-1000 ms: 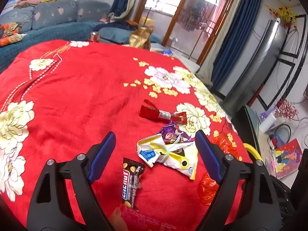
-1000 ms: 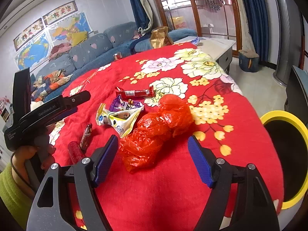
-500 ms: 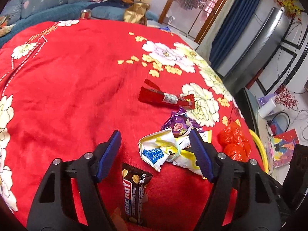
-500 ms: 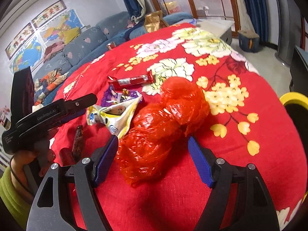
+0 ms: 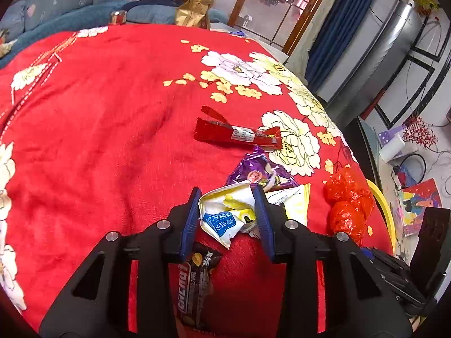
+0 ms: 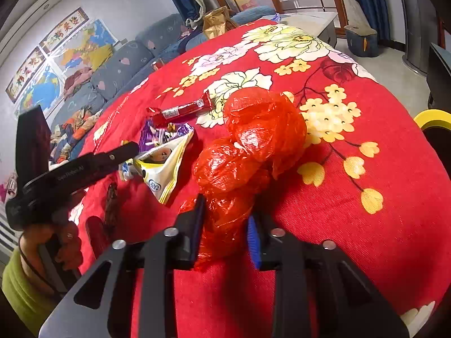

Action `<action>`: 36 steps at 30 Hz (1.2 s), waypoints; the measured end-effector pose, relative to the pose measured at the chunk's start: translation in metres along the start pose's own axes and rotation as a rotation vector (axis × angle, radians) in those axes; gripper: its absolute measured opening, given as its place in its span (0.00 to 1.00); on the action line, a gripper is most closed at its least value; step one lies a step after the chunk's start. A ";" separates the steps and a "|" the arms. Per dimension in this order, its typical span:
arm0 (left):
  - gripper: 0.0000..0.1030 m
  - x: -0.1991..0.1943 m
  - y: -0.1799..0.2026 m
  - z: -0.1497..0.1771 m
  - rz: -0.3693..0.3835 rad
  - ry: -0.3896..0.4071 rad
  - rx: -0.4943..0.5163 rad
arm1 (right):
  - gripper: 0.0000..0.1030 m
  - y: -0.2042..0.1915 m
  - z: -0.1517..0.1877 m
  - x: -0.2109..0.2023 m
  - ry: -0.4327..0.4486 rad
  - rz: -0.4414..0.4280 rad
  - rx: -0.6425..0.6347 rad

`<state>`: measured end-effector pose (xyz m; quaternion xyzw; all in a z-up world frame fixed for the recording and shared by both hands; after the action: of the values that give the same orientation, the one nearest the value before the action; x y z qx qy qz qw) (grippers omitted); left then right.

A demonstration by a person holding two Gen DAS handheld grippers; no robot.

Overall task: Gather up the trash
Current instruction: 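Grasp the yellow-white snack wrapper with the left gripper while the right gripper grasps the red plastic bag, then carry the snack wrapper and red plastic bag over the bin with both grippers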

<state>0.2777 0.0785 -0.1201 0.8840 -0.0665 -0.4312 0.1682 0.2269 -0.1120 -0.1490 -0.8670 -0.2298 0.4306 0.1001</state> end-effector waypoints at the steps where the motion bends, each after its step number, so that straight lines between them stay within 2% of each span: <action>1: 0.29 -0.003 0.002 0.000 -0.006 0.006 0.010 | 0.21 0.001 0.001 -0.001 0.001 0.001 -0.002; 17: 0.28 -0.053 0.035 -0.012 0.031 0.117 0.050 | 0.17 0.011 0.000 -0.044 0.056 0.042 -0.049; 36: 0.28 -0.070 0.106 -0.004 0.116 0.156 0.122 | 0.17 0.042 -0.012 -0.104 0.157 0.092 -0.051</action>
<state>0.2402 -0.0008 -0.0285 0.9182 -0.1301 -0.3457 0.1435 0.1954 -0.1984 -0.0844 -0.9100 -0.1922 0.3595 0.0759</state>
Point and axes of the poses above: each gripper's, at about its wrist camera, not at the fingertips, and x roughly the way its jaws point, y to its right, z to its underside, the point moved 7 cm from there along x, roughly the way its jaws point, and after that the axes turned 4 degrees about -x, right-handed, at the moved point
